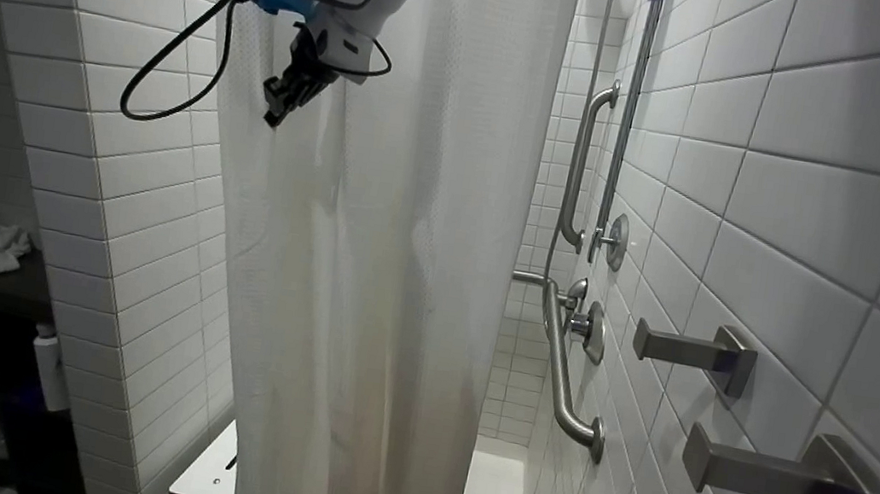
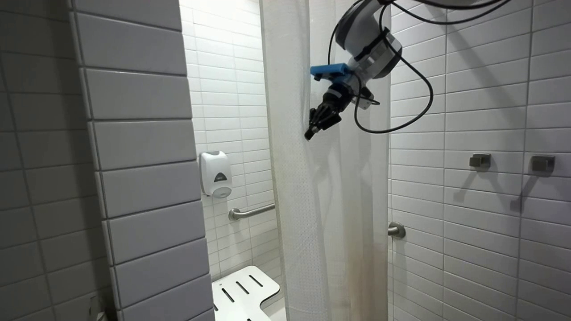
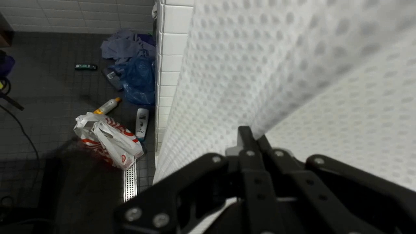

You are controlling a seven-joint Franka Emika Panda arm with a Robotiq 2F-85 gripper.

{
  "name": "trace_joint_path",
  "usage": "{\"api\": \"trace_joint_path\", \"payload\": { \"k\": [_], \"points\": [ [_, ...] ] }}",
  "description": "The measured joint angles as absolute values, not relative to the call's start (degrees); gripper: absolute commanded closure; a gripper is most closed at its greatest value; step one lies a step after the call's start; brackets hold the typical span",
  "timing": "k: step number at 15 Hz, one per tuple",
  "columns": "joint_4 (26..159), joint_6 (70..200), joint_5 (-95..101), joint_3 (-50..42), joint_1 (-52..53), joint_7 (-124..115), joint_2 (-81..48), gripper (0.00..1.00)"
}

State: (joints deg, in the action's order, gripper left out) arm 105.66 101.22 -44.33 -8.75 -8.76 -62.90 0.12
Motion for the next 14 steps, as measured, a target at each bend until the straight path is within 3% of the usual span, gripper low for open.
{"api": "trace_joint_path", "payload": {
  "k": [14],
  "points": [
    [105.6, 104.8, -35.6, -4.5, -4.7, -65.7, 2.6, 1.0]
  ]
}}
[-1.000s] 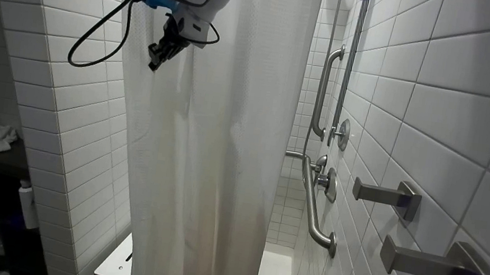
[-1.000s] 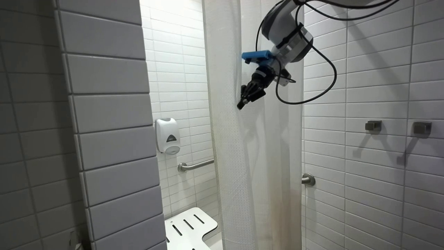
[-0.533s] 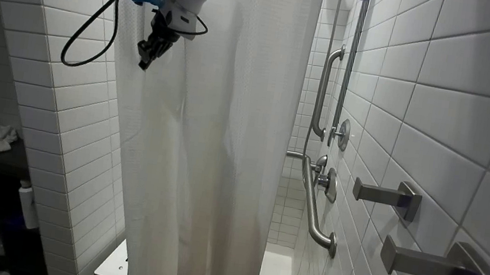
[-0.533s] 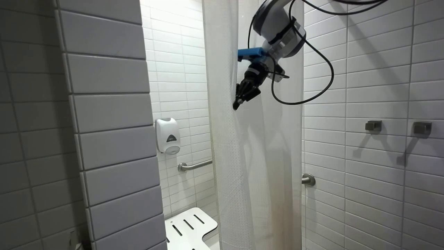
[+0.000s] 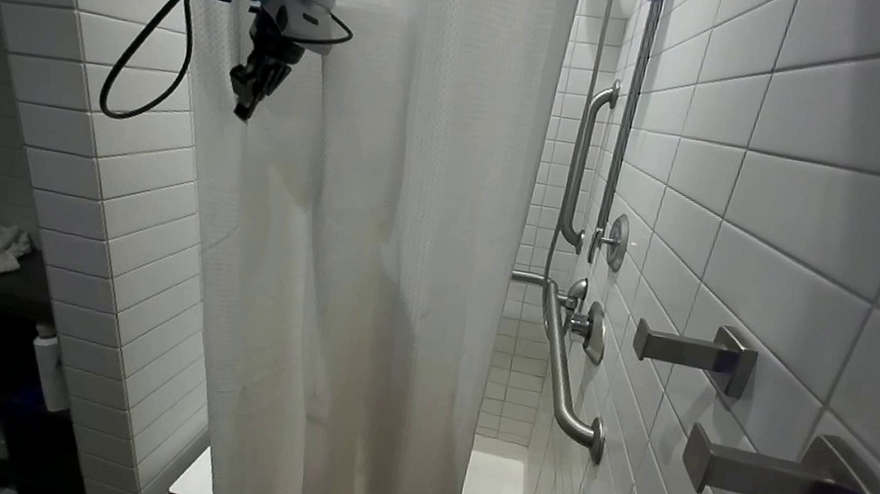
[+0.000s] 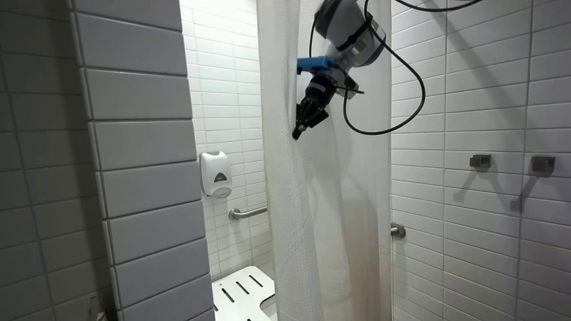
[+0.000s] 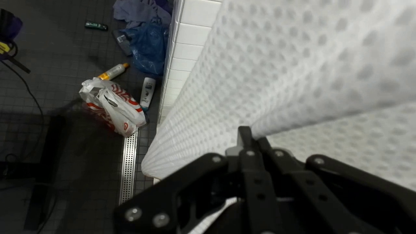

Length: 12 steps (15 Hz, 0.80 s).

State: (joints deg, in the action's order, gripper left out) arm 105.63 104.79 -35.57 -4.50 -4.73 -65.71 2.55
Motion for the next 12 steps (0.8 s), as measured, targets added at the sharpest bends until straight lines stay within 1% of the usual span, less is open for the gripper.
{"api": "trace_joint_path", "payload": {
  "k": [6, 12],
  "points": [
    [105.6, 107.2, -29.5, -1.2, -2.0, -68.4, 4.3, 1.0],
    [105.7, 107.7, -27.1, 0.2, -1.2, -68.6, 5.0, 1.0]
  ]
}}
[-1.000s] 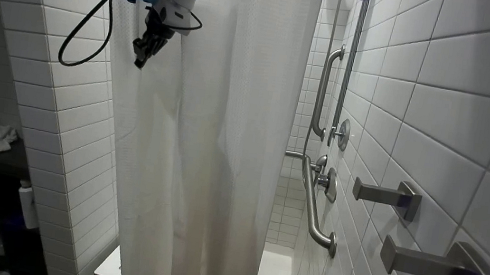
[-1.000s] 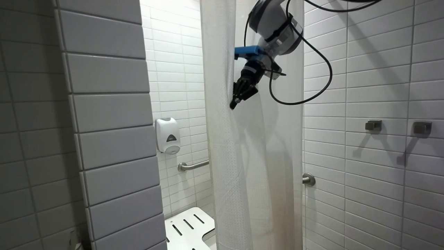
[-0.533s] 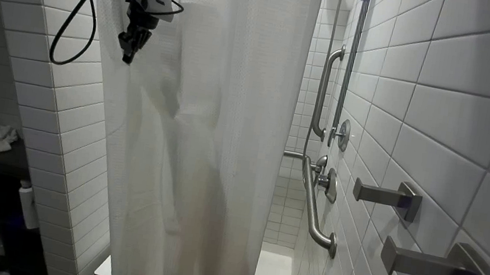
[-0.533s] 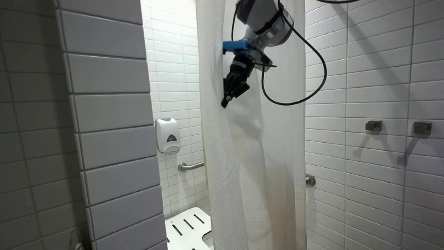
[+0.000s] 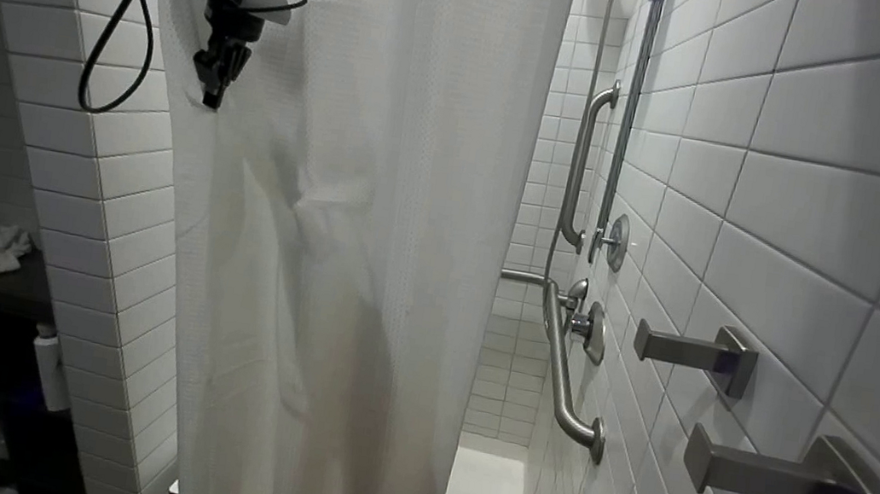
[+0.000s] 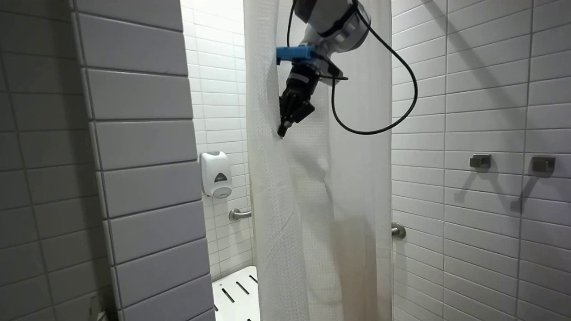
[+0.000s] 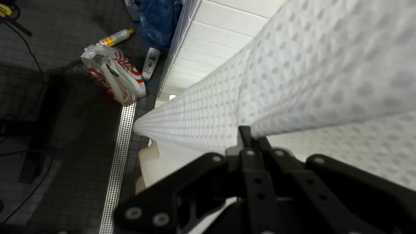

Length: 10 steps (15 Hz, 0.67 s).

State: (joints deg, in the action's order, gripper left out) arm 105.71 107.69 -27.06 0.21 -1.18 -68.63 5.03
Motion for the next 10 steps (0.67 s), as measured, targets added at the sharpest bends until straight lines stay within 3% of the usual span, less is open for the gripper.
{"api": "trace_joint_path", "payload": {
  "k": [10],
  "points": [
    [107.6, 112.1, -16.0, 5.1, 1.6, -72.2, 7.7, 1.0]
  ]
}}
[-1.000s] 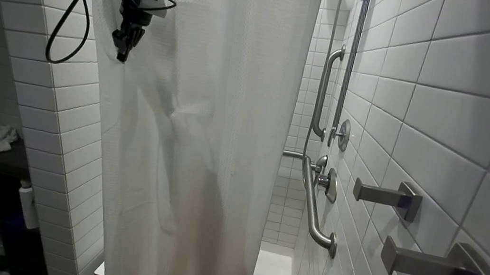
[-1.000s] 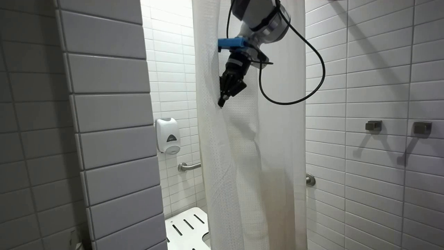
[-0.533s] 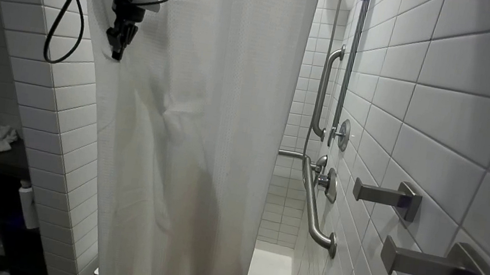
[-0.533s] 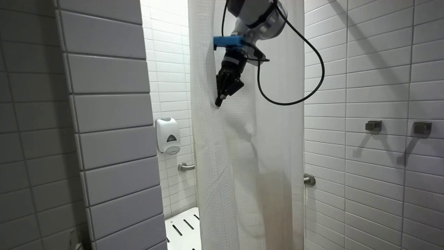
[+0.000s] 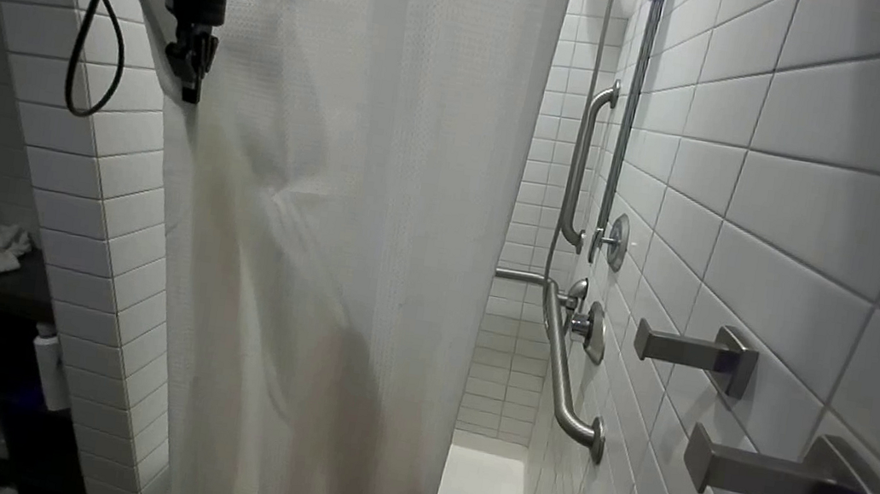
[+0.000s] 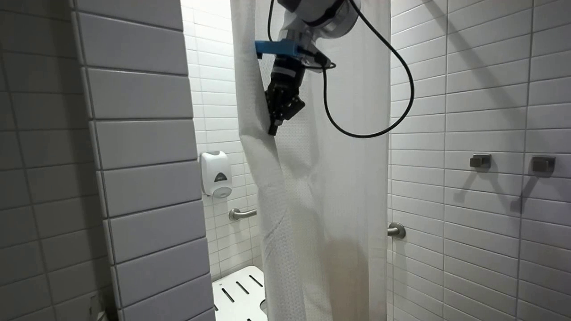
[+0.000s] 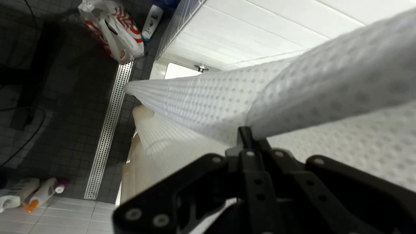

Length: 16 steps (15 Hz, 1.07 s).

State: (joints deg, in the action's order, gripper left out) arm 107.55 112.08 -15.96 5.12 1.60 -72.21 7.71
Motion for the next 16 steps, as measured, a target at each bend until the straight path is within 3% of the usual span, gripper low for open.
{"api": "trace_joint_path", "payload": {
  "k": [16],
  "points": [
    [108.6, 114.3, -6.7, 9.3, 3.0, -77.5, 10.0, 1.0]
  ]
}}
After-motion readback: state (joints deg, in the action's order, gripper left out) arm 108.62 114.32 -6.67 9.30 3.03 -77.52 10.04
